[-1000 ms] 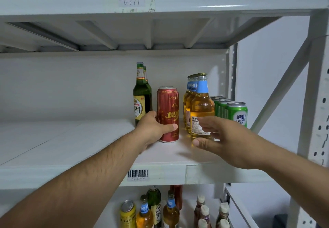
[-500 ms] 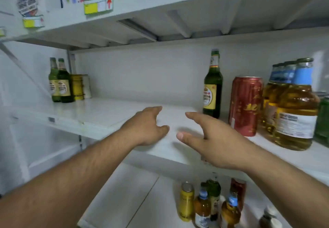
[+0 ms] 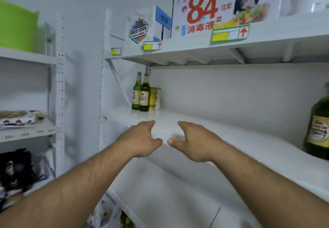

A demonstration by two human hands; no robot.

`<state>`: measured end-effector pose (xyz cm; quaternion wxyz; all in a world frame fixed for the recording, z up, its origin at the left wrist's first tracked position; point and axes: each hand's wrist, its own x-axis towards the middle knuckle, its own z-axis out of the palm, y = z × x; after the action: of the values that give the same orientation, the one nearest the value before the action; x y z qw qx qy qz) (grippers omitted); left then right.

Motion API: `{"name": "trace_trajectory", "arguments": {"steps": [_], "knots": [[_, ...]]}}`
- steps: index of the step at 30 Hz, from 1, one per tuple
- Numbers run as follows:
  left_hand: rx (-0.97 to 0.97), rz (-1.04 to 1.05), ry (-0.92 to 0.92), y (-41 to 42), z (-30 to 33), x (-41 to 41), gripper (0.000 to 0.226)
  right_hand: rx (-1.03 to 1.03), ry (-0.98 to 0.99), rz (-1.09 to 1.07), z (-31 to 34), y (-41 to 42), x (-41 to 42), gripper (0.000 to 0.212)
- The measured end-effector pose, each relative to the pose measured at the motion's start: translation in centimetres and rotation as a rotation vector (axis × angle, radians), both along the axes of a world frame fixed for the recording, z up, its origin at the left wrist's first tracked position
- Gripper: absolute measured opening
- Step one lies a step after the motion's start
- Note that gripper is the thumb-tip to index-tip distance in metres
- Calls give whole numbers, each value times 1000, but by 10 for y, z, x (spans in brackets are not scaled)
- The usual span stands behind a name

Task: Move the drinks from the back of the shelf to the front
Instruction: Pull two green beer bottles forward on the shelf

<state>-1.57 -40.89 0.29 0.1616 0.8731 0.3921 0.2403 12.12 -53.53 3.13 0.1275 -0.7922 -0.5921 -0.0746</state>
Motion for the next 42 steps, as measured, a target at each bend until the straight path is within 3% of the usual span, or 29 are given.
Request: {"name": "trace_trajectory", "arguments": {"steps": [13, 34, 42], "knots": [[-13, 81, 18, 137, -3, -71, 82, -64, -48, -72, 10, 156, -58, 77], [57, 116, 77, 306, 28, 13, 82, 12, -40, -88, 18, 331, 36, 71], [60, 13, 13, 378, 35, 39, 74, 82, -11, -129, 27, 388, 50, 51]]}}
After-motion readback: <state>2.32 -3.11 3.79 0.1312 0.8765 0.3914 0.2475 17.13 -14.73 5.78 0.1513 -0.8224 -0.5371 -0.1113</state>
